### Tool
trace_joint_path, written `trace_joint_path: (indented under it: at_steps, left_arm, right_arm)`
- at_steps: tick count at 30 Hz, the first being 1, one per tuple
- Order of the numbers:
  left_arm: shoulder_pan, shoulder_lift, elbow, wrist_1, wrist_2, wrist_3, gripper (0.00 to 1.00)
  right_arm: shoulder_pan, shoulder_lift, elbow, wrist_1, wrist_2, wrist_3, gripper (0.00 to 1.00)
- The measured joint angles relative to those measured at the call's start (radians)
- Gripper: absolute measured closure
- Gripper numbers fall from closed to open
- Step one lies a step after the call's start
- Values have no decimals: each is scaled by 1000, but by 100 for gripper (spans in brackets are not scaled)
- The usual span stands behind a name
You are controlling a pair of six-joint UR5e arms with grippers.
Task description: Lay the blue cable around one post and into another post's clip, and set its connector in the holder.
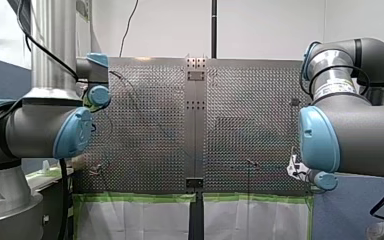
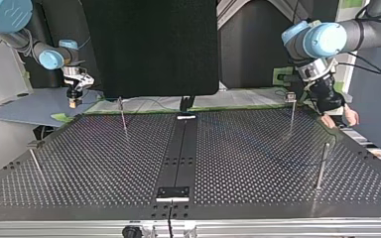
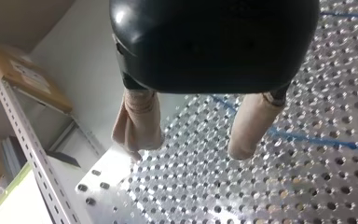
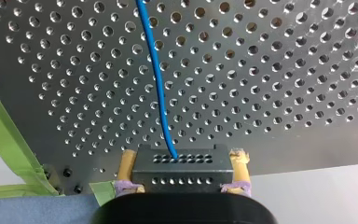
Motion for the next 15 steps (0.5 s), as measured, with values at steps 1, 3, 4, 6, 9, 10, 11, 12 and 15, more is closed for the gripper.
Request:
trace_joint_path:
  at_steps: [1,3,4,6,9,10,11,12,15]
  left_arm:
    - [10,-1,1,1,10,-10,0]
    - [25,-1,3,1,25,-24,0]
    - [35,2,4,1,35,-35,0]
    - [51,11,4,0,51,-50,0]
    - [69,32,4,-3,78,-76,0]
    - [72,43,5,-4,89,-86,0]
    - [73,51,6,-5,97,-93,0]
    - [73,59,7,-5,106,-100,0]
    - [70,87,9,-8,135,-125,0]
  right_arm:
    - [0,0,0,0,0,0,100]
    - [0,0,0,0,0,0,100]
    - [0,0,0,0,0,0,100]
    - [0,0,0,0,0,0,100]
    - [0,0,0,0,0,0,100]
    - [0,0,0,0,0,0,100]
    - [0,0,0,0,0,0,100]
    - [1,0,0,0,0,-1,100]
    - [2,0,0,0,0,-1,100]
